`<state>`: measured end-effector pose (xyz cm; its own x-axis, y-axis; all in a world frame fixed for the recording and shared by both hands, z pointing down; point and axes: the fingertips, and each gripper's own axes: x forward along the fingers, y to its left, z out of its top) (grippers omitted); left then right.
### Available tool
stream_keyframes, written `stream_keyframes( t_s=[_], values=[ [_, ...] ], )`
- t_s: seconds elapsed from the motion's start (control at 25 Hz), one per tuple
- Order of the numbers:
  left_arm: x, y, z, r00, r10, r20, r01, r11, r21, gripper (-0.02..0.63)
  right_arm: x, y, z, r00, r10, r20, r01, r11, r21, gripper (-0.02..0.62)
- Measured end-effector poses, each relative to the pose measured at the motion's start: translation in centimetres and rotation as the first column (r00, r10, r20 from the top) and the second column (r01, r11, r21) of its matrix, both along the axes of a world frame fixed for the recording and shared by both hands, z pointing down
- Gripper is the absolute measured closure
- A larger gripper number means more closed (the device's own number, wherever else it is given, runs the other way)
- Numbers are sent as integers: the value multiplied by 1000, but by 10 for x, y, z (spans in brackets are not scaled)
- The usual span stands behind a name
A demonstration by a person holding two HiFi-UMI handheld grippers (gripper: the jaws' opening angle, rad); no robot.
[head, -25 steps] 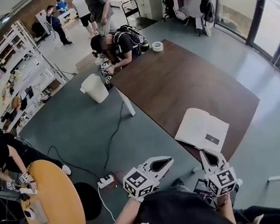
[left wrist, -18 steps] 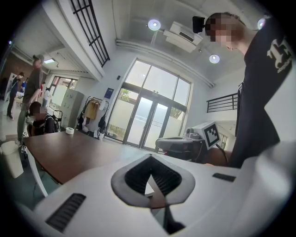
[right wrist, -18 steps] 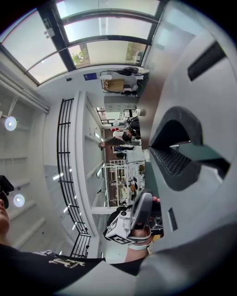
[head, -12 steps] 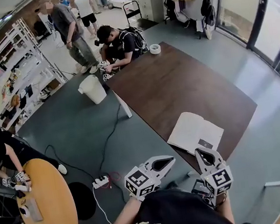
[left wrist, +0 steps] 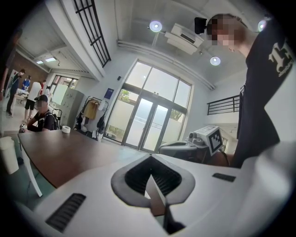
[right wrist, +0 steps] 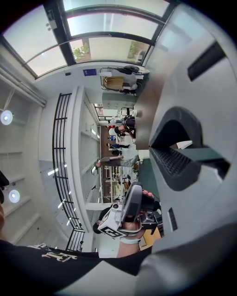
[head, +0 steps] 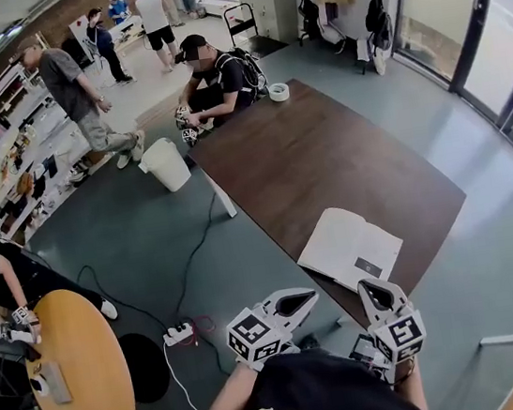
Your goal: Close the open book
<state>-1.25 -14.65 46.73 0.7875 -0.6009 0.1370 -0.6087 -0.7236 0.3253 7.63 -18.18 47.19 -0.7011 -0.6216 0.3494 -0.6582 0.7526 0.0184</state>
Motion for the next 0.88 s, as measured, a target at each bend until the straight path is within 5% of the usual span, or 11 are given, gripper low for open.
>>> stream_keyframes(
  t_s=[0.88],
  values=[
    [2, 11, 26, 998, 48, -45, -51, 997, -60, 600, 22, 41, 17, 990, 93, -107, -98, 994, -44, 608]
  ],
)
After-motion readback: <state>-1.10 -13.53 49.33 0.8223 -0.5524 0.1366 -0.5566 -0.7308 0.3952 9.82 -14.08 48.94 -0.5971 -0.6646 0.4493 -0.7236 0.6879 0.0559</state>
